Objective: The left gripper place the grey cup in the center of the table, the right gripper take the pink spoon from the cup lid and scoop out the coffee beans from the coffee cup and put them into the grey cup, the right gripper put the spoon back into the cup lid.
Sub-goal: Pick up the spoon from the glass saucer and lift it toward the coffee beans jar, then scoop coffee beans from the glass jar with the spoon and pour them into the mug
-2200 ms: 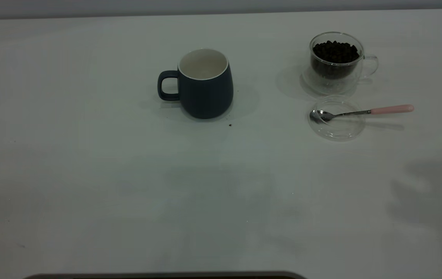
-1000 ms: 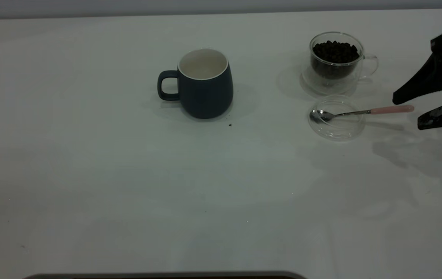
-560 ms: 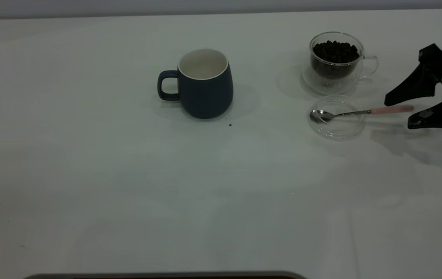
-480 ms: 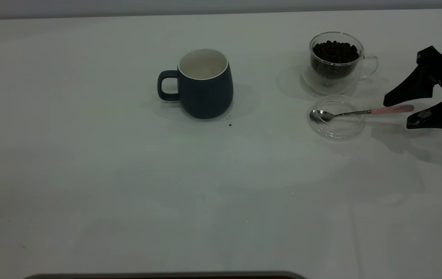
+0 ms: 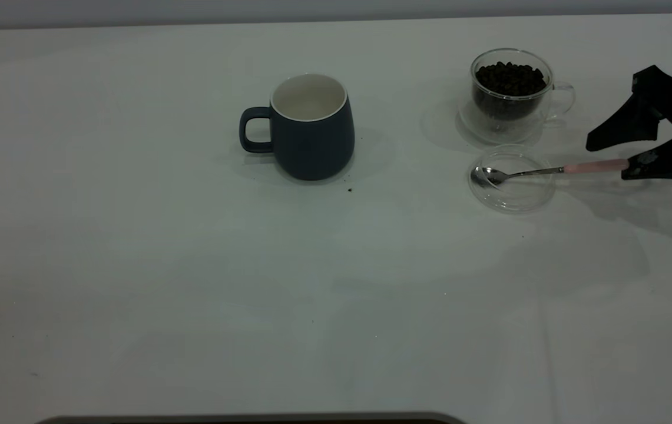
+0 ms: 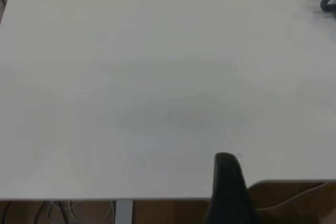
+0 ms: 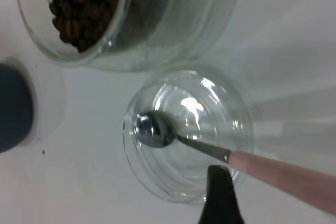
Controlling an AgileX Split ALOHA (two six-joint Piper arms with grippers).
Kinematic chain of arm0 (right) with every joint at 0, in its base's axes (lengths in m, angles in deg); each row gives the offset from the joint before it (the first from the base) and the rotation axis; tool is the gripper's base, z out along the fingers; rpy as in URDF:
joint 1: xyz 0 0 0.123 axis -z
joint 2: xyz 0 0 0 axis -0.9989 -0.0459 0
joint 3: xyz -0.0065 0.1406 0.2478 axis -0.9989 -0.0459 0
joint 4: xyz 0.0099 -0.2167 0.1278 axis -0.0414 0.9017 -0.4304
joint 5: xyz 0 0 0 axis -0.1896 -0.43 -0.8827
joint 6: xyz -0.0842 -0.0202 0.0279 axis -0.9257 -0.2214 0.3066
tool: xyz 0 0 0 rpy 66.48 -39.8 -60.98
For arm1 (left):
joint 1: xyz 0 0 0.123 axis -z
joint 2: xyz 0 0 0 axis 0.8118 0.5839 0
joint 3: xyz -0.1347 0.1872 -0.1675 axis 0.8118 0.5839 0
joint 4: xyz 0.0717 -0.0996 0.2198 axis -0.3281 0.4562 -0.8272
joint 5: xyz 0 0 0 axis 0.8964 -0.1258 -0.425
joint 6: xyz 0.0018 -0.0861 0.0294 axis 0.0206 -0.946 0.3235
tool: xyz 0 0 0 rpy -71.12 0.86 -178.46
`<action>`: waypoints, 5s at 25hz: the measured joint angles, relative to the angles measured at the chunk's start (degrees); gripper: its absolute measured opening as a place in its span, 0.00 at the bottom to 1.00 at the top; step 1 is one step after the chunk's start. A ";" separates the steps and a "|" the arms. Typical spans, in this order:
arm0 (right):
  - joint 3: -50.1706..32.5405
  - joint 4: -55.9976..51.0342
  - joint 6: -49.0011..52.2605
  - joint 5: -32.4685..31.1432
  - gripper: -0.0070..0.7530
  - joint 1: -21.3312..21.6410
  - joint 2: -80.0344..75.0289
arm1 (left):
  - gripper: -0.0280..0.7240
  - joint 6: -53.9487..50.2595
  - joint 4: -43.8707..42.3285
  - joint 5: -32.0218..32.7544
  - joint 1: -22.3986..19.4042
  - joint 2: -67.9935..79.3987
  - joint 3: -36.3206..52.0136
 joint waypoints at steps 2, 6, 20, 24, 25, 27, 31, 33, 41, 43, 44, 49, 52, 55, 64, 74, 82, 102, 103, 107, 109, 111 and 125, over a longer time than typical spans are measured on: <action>0.00 0.07 -0.04 0.00 0.79 0.00 0.00 | 0.79 0.04 0.00 0.00 0.00 0.00 0.00; 0.00 0.41 -0.20 0.00 0.79 0.00 0.00 | 0.79 0.04 0.00 0.00 0.00 0.00 0.00; 0.27 -2.93 -7.10 -2.88 0.79 0.00 -4.03 | 0.79 0.15 0.00 0.00 0.00 0.00 0.00; 0.38 -4.61 -9.90 -4.68 0.79 0.00 -4.03 | 0.79 0.15 0.00 0.00 0.00 0.00 0.00; 0.38 -4.69 -10.18 -5.23 0.79 0.00 -4.03 | 0.79 0.15 0.00 0.00 0.00 0.00 0.00; 0.38 -4.97 -10.45 -6.20 0.79 0.00 -4.03 | 0.79 0.15 0.00 0.00 0.00 0.00 0.00; 0.38 -5.02 -10.49 -7.56 0.76 0.00 -4.03 | 0.79 0.10 0.00 0.00 0.00 0.00 0.00; 0.38 -5.03 -10.49 -7.84 0.71 0.00 -4.03 | 0.79 0.10 0.00 0.00 0.00 0.00 0.00; 0.38 -1.05 -10.49 -8.28 0.25 0.00 -4.03 | 0.79 -0.05 0.00 0.00 0.00 0.00 0.00; 0.38 0.49 -10.27 -10.18 0.19 0.00 -3.72 | 0.79 -0.05 0.00 0.00 0.00 0.00 0.00; 0.38 1.64 -9.92 -10.65 0.18 0.00 -3.24 | 0.79 -0.05 0.00 0.00 0.00 0.00 0.00; 0.38 9.96 -4.64 -9.08 0.16 0.00 1.95 | 0.79 -0.05 0.00 0.00 0.00 0.00 0.00; 0.38 16.17 1.34 -8.93 0.16 0.00 6.56 | 0.79 -0.05 0.00 0.00 0.00 0.00 0.00; 0.33 21.95 8.01 -10.25 0.16 0.00 11.89 | 0.79 -0.05 0.00 0.00 0.00 0.00 0.00; 0.22 16.00 4.56 -6.77 0.16 -0.19 21.93 | 0.79 0.00 0.00 0.00 0.00 0.00 0.00; 4.43 11.81 -0.06 -2.64 0.16 -0.19 13.83 | 0.79 0.13 0.00 0.00 0.00 0.00 0.00; 6.64 11.10 -1.48 -3.44 0.16 -0.19 9.29 | 0.79 0.13 0.00 0.00 0.00 0.00 0.00; 6.64 4.99 1.67 -9.61 0.16 -0.19 4.67 | 0.79 0.13 0.00 0.00 0.00 0.00 0.00; 6.64 4.29 1.69 -9.82 0.16 -0.19 4.33 | 0.79 0.13 0.00 0.00 0.00 0.00 0.00; 6.64 1.62 2.22 -11.59 0.16 0.02 2.70 | 0.79 -0.09 0.00 0.00 0.00 0.00 0.00; 6.64 0.80 2.61 -13.08 0.16 0.60 1.80 | 0.79 -0.09 0.00 0.00 0.00 0.00 0.00; 6.64 0.03 2.92 -14.22 0.16 1.21 1.14 | 0.79 -0.04 0.00 0.00 0.00 0.00 0.00; 6.64 -0.76 10.80 -19.20 0.16 4.35 0.69 | 0.79 -0.04 0.00 0.00 0.00 0.00 0.00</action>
